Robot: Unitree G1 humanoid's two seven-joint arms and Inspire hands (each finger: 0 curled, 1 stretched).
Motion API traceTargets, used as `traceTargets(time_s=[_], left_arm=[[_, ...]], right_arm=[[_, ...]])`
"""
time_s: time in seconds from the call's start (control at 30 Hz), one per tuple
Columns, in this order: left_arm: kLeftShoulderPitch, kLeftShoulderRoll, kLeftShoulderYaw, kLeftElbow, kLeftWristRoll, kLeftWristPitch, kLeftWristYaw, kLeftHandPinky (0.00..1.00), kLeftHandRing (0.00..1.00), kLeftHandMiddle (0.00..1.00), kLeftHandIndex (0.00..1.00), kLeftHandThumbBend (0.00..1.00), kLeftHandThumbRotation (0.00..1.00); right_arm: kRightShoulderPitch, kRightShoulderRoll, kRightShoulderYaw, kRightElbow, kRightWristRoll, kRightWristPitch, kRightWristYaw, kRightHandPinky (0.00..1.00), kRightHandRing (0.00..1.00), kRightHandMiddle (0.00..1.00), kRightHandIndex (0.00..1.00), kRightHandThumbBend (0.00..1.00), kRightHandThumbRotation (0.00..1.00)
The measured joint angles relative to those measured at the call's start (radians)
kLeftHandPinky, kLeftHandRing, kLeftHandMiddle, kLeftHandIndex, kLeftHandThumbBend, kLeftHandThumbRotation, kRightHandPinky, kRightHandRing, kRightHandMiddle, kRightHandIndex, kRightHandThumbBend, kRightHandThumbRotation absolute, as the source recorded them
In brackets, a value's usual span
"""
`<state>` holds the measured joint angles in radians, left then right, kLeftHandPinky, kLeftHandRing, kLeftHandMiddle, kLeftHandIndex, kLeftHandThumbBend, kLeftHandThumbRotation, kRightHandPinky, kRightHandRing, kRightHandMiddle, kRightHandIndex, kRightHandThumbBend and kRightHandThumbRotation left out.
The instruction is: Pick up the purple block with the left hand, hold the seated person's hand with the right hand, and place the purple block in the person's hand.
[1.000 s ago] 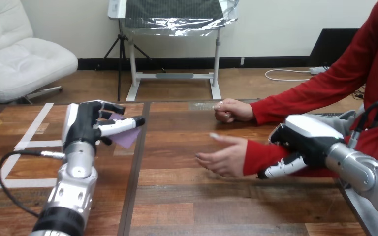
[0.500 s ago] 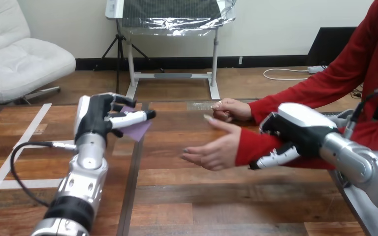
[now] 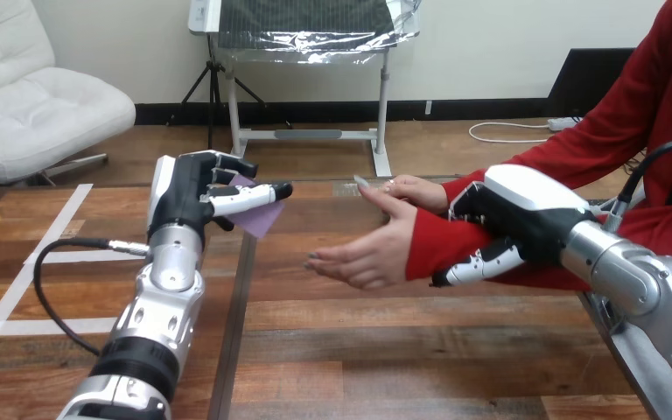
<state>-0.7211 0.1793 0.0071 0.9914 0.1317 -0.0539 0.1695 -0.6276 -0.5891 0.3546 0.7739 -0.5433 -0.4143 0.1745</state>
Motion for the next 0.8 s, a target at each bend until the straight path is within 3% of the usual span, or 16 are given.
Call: traceTargets(time_s=[0.8], left_arm=[[-0.021, -0.058, 0.003, 0.050, -0.006, -0.002, -0.002, 0.39, 0.43, 0.48, 0.46, 0.75, 0.00]], right_arm=[[0.002, -0.001, -0.003, -0.078, -0.002, 0.027, 0.010, 0.29, 0.34, 0.40, 0.41, 0.72, 0.45]])
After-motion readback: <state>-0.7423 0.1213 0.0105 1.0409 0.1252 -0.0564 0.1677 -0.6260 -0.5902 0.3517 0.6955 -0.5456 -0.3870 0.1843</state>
